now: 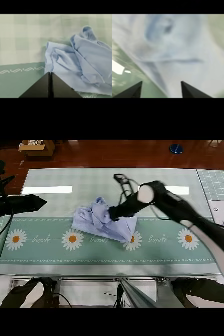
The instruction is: Fold the shirts.
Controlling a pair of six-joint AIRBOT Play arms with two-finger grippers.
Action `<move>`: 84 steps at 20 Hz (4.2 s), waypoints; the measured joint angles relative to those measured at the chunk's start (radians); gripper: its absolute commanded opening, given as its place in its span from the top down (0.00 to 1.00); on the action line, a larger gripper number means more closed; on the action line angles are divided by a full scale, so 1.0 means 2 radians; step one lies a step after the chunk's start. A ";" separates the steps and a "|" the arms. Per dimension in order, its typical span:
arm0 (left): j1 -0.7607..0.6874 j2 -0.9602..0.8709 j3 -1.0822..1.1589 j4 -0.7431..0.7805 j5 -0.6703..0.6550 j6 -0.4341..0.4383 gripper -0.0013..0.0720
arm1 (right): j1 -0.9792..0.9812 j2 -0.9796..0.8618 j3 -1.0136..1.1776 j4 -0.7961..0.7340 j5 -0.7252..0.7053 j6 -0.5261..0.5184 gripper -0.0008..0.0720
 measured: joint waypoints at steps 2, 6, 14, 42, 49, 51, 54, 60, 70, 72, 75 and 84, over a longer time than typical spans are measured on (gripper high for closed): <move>0.000 0.000 0.000 0.000 0.000 0.001 0.96 | -0.035 0.046 0.000 -0.057 0.065 -0.003 0.19; 0.000 0.000 -0.001 0.000 0.001 0.001 0.96 | -0.119 0.103 -0.018 -0.131 0.138 0.002 0.19; 0.000 0.000 -0.001 0.001 0.000 0.001 0.96 | -0.213 0.118 -0.237 0.147 -0.059 0.009 0.19; -0.019 -0.026 -0.001 0.001 -0.003 0.009 0.96 | -0.380 0.291 -0.012 -0.053 0.218 0.019 0.94; -0.030 -0.026 -0.001 0.000 -0.009 0.008 0.96 | -0.579 0.308 -0.008 -0.267 0.350 -0.045 0.94; -0.031 -0.026 -0.001 0.000 -0.009 0.008 0.96 | -0.635 0.318 -0.009 -0.288 0.364 -0.051 0.94; -0.031 -0.026 -0.001 -0.001 -0.006 0.011 0.96 | -0.709 0.331 -0.027 -0.303 0.372 -0.058 0.94; -0.028 -0.027 -0.001 0.007 0.025 0.024 0.95 | -0.825 0.374 -0.165 -0.344 0.373 -0.072 0.94; 0.027 -0.027 -0.001 0.031 0.046 0.028 0.85 | -0.887 0.400 -0.284 -0.412 0.265 -0.109 0.27; 0.028 -0.027 -0.001 0.010 0.046 0.028 0.51 | -0.889 0.386 -0.253 -0.334 0.204 -0.119 0.29; 0.013 -0.029 0.000 -0.056 0.058 0.034 0.33 | -0.869 0.358 -0.189 -0.105 0.116 -0.162 0.37; -0.172 -0.073 0.072 0.011 0.062 0.004 0.33 | -0.497 0.248 -0.065 0.016 0.069 -0.180 0.36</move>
